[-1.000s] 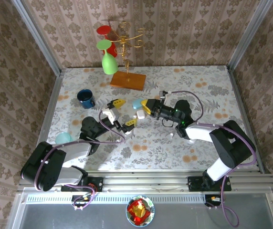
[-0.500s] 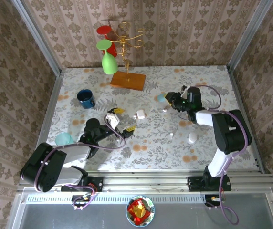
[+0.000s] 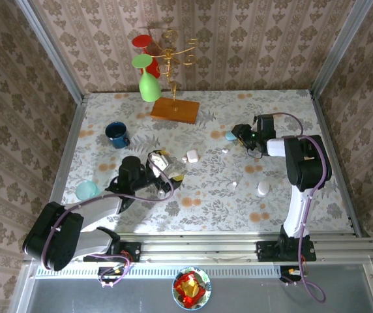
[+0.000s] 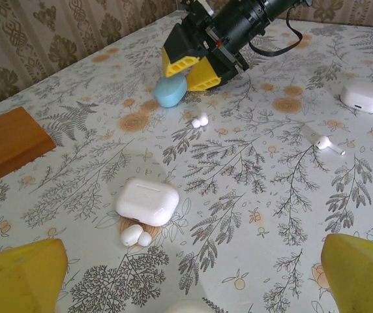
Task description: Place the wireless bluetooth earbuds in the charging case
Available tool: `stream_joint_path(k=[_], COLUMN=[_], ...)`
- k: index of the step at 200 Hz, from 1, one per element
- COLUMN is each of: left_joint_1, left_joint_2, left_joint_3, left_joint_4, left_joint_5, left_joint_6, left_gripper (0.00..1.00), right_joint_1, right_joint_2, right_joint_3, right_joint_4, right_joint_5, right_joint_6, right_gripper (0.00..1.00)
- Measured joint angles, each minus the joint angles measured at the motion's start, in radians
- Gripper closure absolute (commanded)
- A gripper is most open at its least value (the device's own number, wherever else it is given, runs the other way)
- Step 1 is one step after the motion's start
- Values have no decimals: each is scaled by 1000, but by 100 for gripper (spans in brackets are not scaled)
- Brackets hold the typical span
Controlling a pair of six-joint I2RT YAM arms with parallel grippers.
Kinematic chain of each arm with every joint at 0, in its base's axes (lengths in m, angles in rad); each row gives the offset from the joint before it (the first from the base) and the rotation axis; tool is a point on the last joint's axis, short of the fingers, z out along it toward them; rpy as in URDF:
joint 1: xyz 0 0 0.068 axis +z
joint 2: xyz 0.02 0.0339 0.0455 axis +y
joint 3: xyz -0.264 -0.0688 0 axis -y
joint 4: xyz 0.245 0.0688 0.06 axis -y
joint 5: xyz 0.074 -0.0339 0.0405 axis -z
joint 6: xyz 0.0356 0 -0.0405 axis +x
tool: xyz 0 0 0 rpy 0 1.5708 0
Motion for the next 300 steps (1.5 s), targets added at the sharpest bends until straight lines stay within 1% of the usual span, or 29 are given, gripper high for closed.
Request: stream_joint_path(k=[24, 40, 69, 95, 108, 133, 145, 171, 191, 211, 234, 300], left_joint_1=[0, 0, 0, -6, -12, -13, -13, -13, -13, -18, -19, -19], left_joint_2=[0, 0, 0, 0, 0, 0, 1, 11, 23, 30, 34, 35], left_joint_3=[6, 6, 8, 47, 69, 73, 73, 72, 72, 72, 71, 70], left_joint_4=[-32, -54, -71, -134, -152, -166, -167, -157, -157, -153, -145, -136], left_joint_5=[-11, -27, -78, -116, -135, -156, -159, -159, -154, -147, -138, -129], left_joint_6=[1, 1, 0, 0, 0, 0, 0, 0, 1, 1, 1, 1], left_gripper=[0, 0, 0, 0, 0, 0, 0, 0, 0, 0, 0, 0], right_joint_1=[2, 3, 11, 35, 75, 210, 256, 290, 307, 312, 312, 308], right_joint_2=[-22, -65, -214, -357, -434, -599, -679, -844, -923, -954, -943, -759], right_joint_3=[9, -2, -51, -97, -127, -197, -233, -336, -398, -442, -465, -465], right_joint_4=[-53, -108, -202, -286, -343, -507, -581, -739, -847, -918, -950, -931], right_joint_5=[33, 69, 144, 220, 291, 473, 544, 684, 749, 776, 779, 753], right_joint_6=[-51, -90, -168, -230, -261, -302, -303, -269, -235, -206, -190, -164], right_gripper=[35, 33, 31, 31, 31, 30, 29, 28, 27, 26, 25, 27])
